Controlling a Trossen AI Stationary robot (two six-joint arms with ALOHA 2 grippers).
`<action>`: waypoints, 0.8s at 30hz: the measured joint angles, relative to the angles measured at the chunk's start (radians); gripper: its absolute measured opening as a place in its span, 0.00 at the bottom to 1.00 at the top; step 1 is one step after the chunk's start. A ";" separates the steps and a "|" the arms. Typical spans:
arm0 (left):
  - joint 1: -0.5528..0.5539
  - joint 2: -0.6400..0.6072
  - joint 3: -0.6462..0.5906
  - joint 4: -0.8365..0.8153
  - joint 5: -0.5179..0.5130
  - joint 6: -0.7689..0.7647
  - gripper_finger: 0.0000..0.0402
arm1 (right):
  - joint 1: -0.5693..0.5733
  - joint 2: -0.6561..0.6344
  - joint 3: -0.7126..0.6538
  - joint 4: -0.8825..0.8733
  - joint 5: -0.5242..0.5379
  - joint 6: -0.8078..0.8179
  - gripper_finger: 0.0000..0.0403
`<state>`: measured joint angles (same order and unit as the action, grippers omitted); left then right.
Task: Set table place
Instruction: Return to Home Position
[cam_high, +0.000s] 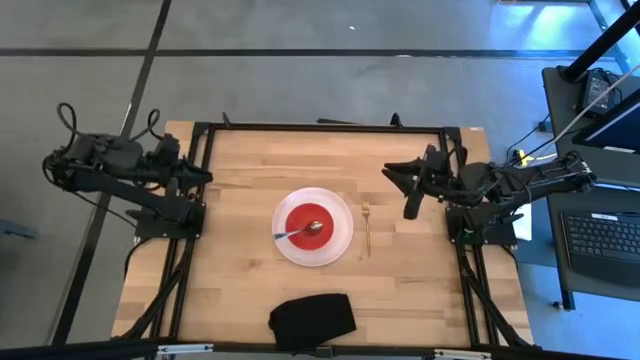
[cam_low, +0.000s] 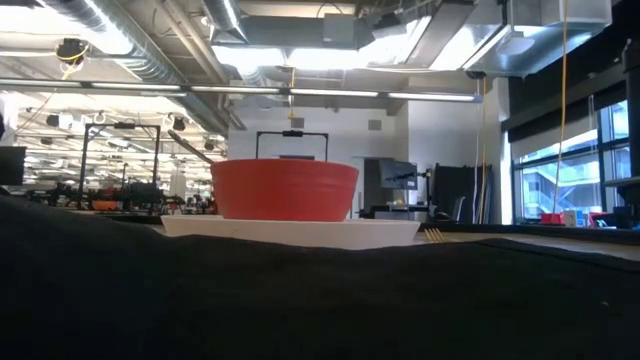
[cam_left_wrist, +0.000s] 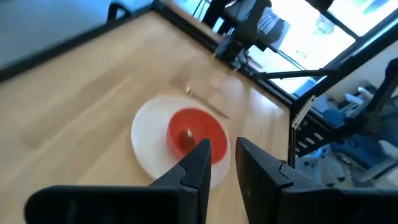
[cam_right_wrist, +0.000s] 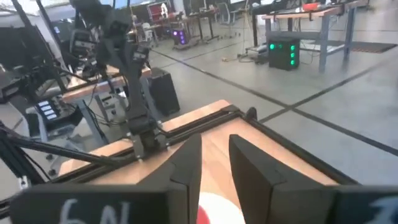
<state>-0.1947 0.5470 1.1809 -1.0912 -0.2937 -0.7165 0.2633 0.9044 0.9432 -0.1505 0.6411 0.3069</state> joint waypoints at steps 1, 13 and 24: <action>0.000 -0.017 -0.016 -0.006 0.000 -0.023 0.16 | -0.002 0.001 0.000 0.001 0.002 -0.017 0.21; 0.000 -0.071 -0.097 0.025 -0.147 0.162 0.20 | -0.045 0.008 -0.069 0.028 -0.098 0.082 0.21; 0.000 -0.338 -0.445 0.430 0.076 0.344 0.24 | -0.045 -0.021 -0.485 0.718 -0.199 0.032 0.21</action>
<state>-0.1947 0.2092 0.7363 -0.6616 -0.2178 -0.3723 0.2179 0.8831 0.4586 0.5674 0.4426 0.3388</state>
